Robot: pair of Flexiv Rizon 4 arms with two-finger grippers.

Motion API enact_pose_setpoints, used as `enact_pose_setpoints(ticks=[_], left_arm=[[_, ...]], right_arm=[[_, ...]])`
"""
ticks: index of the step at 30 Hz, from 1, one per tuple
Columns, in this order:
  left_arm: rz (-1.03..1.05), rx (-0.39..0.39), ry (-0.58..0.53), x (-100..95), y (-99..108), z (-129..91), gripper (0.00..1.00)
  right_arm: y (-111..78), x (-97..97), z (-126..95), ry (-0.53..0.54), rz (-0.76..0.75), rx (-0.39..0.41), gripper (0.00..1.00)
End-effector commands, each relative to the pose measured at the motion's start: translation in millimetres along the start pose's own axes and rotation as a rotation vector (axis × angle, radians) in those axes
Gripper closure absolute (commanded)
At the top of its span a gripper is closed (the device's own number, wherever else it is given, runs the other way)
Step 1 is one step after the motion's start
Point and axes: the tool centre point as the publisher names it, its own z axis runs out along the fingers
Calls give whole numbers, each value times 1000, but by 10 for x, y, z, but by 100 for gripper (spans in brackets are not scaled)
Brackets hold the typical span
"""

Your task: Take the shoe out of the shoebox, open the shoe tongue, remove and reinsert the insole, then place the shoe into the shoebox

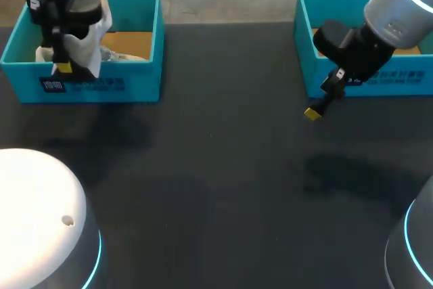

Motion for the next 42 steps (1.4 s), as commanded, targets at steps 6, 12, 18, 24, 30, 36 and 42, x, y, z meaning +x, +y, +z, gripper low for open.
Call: enact_pose_setpoints(ticks=[6, 12, 18, 24, 30, 36, 42], left_arm=[[5, -4, -1, -253, 215, 77, 100], [-22, 21, -6, -430, 397, 54, 100], [-54, 29, -19, -575, 568, -14, 100], [-67, 23, -16, -790, 716, -28, 100], [-88, 31, 6, -959, 829, -18, 100], [-88, 31, 6, -959, 829, -18, 100], [-88, 31, 6, -959, 829, -18, 100]], right_arm=[[4, -5, 6, 1, 1, 2, 0], [4, -5, 6, 1, 1, 2, 0], [4, -5, 6, 1, 1, 2, 0], [4, -5, 6, 1, 1, 2, 0], [4, -5, 6, 1, 1, 2, 0], [4, -5, 6, 1, 1, 2, 0], [4, -5, 6, 1, 1, 2, 0]])
